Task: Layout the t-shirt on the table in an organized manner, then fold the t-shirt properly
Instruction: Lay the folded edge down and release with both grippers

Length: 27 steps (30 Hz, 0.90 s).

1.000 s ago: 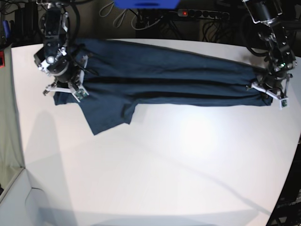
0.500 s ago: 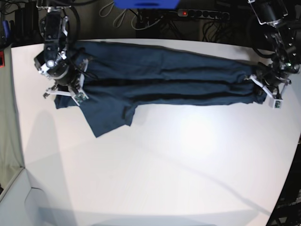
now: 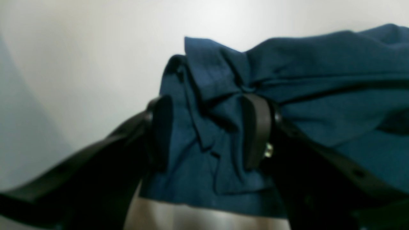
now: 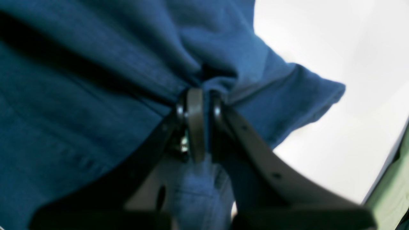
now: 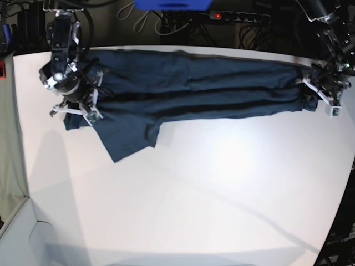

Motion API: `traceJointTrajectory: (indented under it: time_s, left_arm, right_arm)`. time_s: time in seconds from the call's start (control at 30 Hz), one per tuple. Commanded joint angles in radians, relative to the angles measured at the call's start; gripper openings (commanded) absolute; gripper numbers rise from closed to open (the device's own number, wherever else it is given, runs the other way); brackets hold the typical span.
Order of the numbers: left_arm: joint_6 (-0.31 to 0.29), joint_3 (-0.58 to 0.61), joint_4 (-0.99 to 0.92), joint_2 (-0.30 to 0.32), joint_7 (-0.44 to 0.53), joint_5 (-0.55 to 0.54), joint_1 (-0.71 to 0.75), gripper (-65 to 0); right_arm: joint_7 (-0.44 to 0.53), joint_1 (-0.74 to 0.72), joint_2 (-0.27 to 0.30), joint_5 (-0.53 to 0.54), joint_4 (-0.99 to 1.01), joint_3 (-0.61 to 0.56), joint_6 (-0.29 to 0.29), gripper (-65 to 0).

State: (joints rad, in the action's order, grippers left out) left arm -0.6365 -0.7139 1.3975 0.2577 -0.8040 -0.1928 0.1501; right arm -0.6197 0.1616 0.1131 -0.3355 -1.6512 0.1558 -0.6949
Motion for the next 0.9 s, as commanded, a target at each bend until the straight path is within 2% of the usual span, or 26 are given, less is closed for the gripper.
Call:
traceJointTrajectory:
  time_s: [0.0,0.23,0.47,0.53,0.63,0.73,0.87]
  left_arm:
    - [-0.004,-0.006,0.013,0.015,-0.016,0.009,-0.001,-32.3]
    - [-0.015,-0.117,0.027,-0.001,-0.019,0.000,0.004,-32.2]
    - [-0.015,-0.129,0.015,-0.007,-0.016,0.000,0.004,-32.1]
    - [-0.015,-0.129,0.015,-0.019,-0.016,0.002,0.003,-32.1]
    - [-0.015,-0.129,0.015,-0.025,-0.016,0.003,-0.001,-32.1]
    - [-0.015,-0.129,0.021,-0.027,-0.016,0.002,-0.001,-32.1]
    - [-0.015,-0.129,0.024,-0.028,-0.016,0.002,-0.001,-32.1]
  right_arm:
    - [-0.018,-0.004,0.004,-0.010,-0.008,0.000,-0.003,-65.0]
    - [-0.019,-0.032,0.003,-0.010,-0.007,0.003,-0.003,-65.0]
    - [-0.019,-0.033,0.001,-0.010,-0.013,0.005,-0.003,-61.7]
    - [-0.030,-0.044,0.001,-0.010,-0.013,0.005,-0.003,-58.6]
    - [-0.095,-0.061,0.001,-0.010,-0.013,0.003,-0.003,-50.7]
    - [-0.113,-0.064,0.006,-0.009,-0.020,0.003,-0.003,-42.3]
    - [-0.121,-0.041,0.006,-0.009,-0.114,0.003,-0.003,-39.8]
